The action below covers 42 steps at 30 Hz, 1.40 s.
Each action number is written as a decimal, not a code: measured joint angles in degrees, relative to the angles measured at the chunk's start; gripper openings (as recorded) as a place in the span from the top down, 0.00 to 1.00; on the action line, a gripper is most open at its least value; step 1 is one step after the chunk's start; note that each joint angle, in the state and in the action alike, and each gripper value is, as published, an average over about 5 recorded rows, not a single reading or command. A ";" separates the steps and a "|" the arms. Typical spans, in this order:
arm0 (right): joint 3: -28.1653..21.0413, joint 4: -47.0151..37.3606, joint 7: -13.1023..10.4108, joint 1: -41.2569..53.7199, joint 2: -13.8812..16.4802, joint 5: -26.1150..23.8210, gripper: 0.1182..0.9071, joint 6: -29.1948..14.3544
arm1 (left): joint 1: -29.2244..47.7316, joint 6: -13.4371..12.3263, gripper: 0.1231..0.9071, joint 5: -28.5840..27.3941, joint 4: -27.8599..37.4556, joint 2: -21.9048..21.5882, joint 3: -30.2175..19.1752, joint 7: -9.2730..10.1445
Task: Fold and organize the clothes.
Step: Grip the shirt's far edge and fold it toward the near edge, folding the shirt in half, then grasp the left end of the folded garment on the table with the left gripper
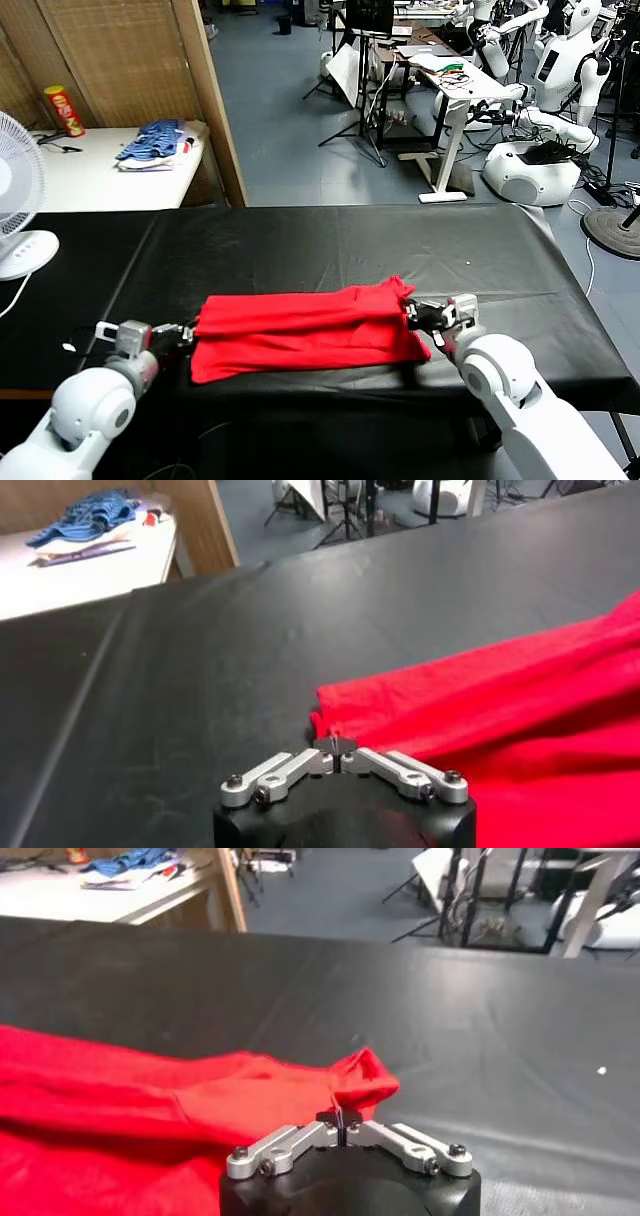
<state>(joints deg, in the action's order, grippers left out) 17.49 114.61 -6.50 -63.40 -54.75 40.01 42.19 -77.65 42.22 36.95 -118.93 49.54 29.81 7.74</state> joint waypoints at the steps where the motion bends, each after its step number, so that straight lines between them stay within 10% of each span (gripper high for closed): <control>1: 0.64 0.47 0.28 -0.42 0.31 0.11 0.66 0.00 | -0.20 0.00 0.79 0.21 -0.49 0.08 0.07 0.09; 10: 3.98 -0.73 -0.84 1.21 -1.64 -3.59 0.16 -1.34 | 1.61 -0.18 0.20 4.28 -2.76 1.06 0.71 1.69; 21: -0.27 -12.71 -0.12 7.47 -10.05 -10.26 0.15 -6.36 | 9.92 -4.81 0.14 10.20 7.64 6.81 -2.67 3.09; 26: -1.02 -16.23 0.36 8.50 -13.08 -12.65 0.41 -7.75 | 10.78 -4.83 0.29 11.62 11.54 9.05 -3.08 2.82; 34: -1.38 -18.55 -3.00 7.49 -17.36 -16.73 0.93 -12.86 | 11.39 -7.62 0.84 8.75 14.78 10.82 -3.41 2.75; 42: -1.54 -19.90 -4.00 6.72 -19.79 -18.60 0.99 -16.51 | 12.32 -14.70 0.99 -3.97 17.11 12.34 -5.31 1.15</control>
<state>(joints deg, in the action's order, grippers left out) 15.95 94.71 -10.50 -56.68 -74.55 21.42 25.68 -65.32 27.52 32.97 -101.81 61.88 24.50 8.89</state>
